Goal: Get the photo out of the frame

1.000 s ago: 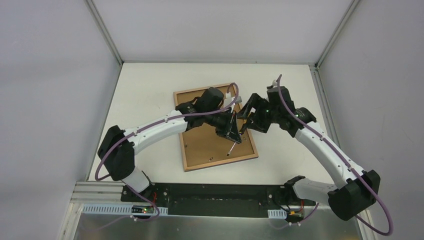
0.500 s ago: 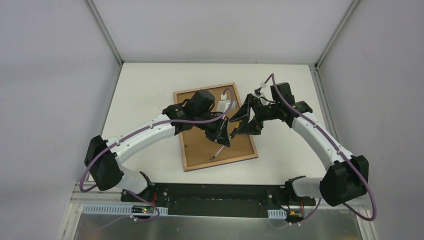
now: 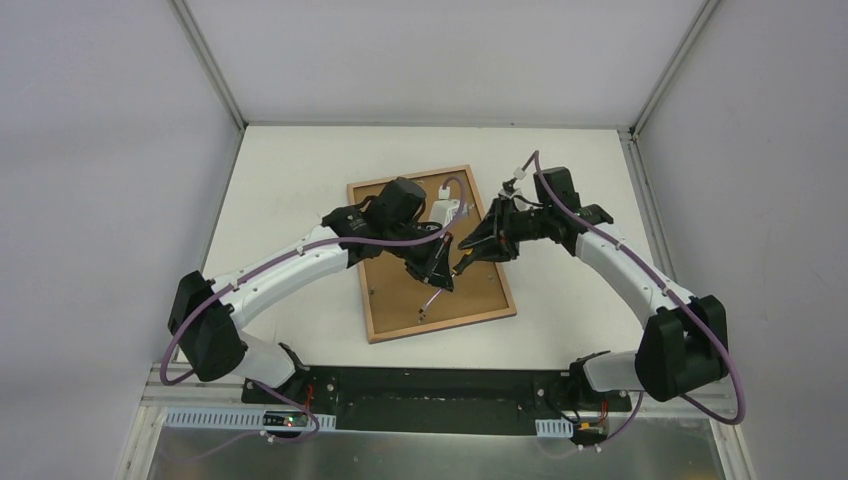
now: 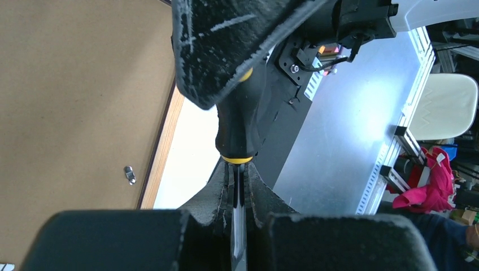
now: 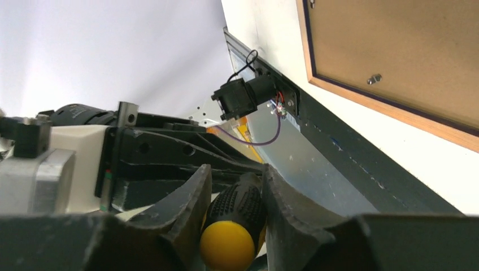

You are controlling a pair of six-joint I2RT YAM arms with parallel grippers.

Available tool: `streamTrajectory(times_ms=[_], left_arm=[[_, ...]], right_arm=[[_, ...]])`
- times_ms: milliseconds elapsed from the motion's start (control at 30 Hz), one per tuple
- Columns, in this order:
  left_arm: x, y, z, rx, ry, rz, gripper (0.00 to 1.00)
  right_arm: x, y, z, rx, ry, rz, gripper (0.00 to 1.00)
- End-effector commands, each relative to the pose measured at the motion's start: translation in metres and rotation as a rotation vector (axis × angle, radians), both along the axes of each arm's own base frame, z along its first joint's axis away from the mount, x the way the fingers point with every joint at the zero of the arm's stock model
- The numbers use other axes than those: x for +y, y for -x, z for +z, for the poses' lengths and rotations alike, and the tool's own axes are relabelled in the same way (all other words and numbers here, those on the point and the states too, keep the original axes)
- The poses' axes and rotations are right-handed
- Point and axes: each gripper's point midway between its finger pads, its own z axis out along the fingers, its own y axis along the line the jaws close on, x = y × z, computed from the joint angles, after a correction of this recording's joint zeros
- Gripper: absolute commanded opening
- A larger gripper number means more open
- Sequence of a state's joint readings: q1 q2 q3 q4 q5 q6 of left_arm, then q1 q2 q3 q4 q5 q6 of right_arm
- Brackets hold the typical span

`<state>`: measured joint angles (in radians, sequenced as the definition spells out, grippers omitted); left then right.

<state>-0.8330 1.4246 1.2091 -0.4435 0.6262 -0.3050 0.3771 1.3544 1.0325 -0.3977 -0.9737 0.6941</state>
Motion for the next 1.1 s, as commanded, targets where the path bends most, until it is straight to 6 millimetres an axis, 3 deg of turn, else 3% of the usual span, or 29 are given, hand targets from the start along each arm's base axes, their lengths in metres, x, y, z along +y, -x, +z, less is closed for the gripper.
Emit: streamTrajectory(times_ms=[0, 33, 67, 133, 200, 233, 300, 400, 533, 667, 767, 1067], left_arm=[[0.003, -0.013, 0.018, -0.068, 0.046, 0.007, 0.0], [0.005, -0.015, 0.017, -0.066, 0.046, 0.012, 0.0], [0.006, -0.016, 0.017, -0.063, 0.046, 0.02, 0.0], [0.014, -0.029, 0.013, -0.051, 0.02, 0.098, 0.05], [0.027, -0.046, 0.008, 0.004, 0.001, 0.22, 0.37], [0.035, -0.054, 0.005, 0.034, -0.007, 0.285, 0.46], [0.056, -0.071, -0.003, 0.088, -0.024, 0.43, 0.58], [0.095, -0.095, -0.016, 0.147, -0.072, 0.681, 0.67], [0.15, -0.102, -0.051, 0.24, -0.252, 0.981, 0.64], [0.178, -0.1, -0.091, 0.379, -0.369, 1.11, 0.65], [0.192, -0.105, -0.11, 0.418, -0.422, 1.138, 0.65], [0.233, -0.136, -0.137, 0.44, -0.522, 1.193, 0.63]], right_arm=[[0.004, 0.009, 0.0, -0.012, -0.033, 0.044, 0.2], [0.004, 0.008, -0.003, -0.026, -0.024, 0.039, 0.06], [0.003, 0.006, -0.006, -0.04, -0.006, 0.027, 0.0], [-0.002, -0.004, -0.016, -0.091, 0.06, -0.031, 0.0], [-0.011, -0.025, -0.026, -0.148, 0.167, -0.148, 0.0], [-0.019, -0.037, -0.033, -0.172, 0.236, -0.209, 0.0], [-0.05, -0.065, -0.05, -0.213, 0.464, -0.378, 0.0], [-0.106, -0.101, -0.062, -0.287, 0.765, -0.611, 0.0], [-0.13, -0.139, -0.055, -0.401, 0.894, -0.737, 0.0], [-0.141, -0.169, -0.049, -0.478, 0.979, -0.811, 0.0], [-0.136, -0.184, -0.046, -0.502, 0.975, -0.821, 0.0], [-0.114, -0.221, -0.037, -0.587, 0.98, -0.839, 0.0]])
